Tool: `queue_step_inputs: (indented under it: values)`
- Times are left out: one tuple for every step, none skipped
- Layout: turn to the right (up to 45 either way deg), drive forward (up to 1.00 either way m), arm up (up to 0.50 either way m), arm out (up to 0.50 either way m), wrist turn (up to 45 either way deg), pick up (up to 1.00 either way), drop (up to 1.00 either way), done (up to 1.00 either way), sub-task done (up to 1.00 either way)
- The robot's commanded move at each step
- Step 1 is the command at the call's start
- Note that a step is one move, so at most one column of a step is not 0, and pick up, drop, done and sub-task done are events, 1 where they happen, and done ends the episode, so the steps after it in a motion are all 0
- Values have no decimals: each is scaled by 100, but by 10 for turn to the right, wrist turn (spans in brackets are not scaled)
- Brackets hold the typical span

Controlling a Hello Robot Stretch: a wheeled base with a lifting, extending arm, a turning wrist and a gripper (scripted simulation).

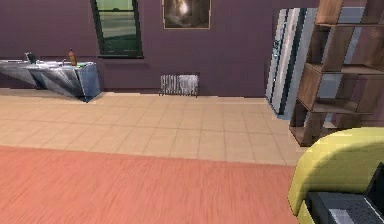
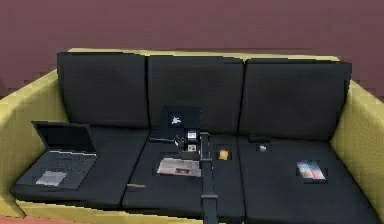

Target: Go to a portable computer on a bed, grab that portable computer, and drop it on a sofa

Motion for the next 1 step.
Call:
queue_step_inputs:
  values:
    - [0, 0, 0, 0, 0, 0, 100, 0, 0]
